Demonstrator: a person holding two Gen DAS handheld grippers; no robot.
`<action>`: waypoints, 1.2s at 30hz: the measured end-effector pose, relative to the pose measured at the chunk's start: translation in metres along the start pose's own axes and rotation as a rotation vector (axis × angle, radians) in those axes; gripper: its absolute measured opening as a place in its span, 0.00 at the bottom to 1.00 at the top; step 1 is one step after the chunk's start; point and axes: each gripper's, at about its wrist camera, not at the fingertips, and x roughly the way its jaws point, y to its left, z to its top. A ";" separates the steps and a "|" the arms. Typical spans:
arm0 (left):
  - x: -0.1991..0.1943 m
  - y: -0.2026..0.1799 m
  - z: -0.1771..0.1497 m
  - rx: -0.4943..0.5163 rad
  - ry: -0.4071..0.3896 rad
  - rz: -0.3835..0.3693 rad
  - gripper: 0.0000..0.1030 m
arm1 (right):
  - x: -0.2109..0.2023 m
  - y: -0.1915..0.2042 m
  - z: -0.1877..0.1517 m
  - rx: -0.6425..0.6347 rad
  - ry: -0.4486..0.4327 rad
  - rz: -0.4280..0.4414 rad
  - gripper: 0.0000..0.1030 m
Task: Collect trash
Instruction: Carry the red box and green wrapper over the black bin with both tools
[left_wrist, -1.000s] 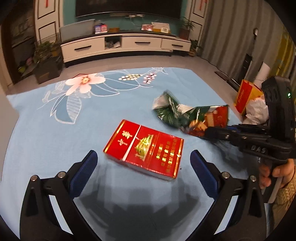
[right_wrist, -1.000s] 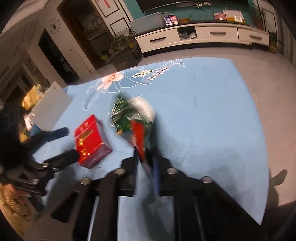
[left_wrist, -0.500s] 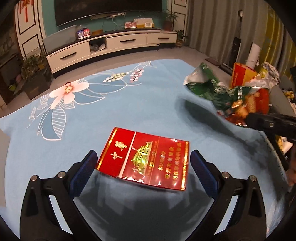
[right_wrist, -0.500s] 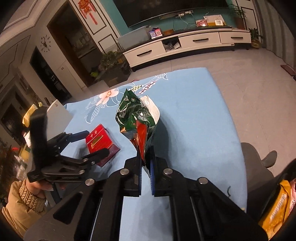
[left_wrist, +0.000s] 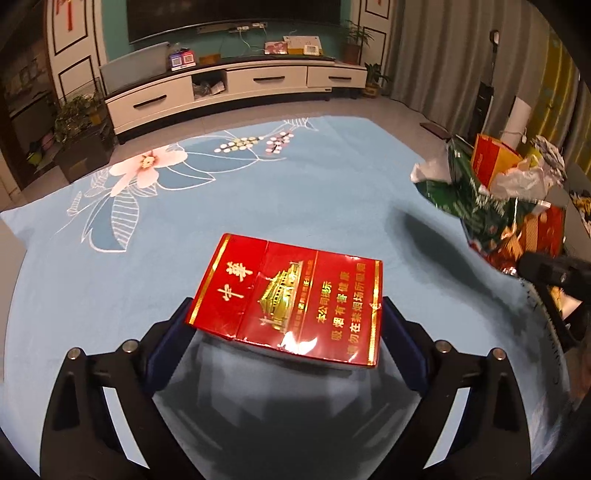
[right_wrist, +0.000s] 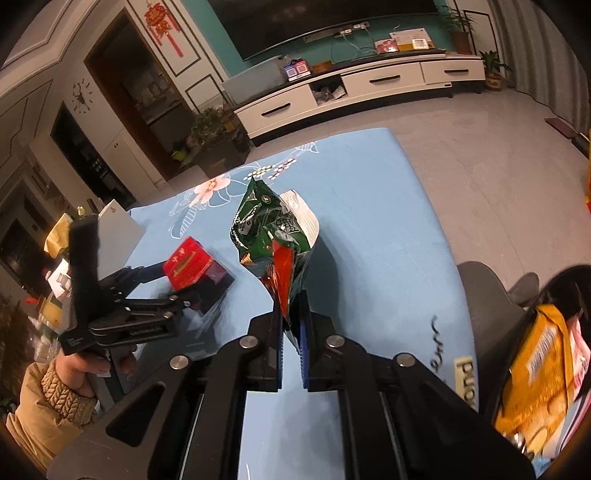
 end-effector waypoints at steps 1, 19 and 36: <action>-0.005 -0.002 0.000 -0.009 -0.006 0.006 0.92 | -0.001 0.000 -0.002 0.005 -0.001 -0.003 0.08; -0.111 -0.050 -0.018 -0.095 -0.095 0.013 0.92 | -0.081 -0.004 -0.041 0.064 -0.078 -0.067 0.08; -0.157 -0.180 -0.017 0.058 -0.144 -0.105 0.92 | -0.180 -0.064 -0.077 0.166 -0.237 -0.275 0.08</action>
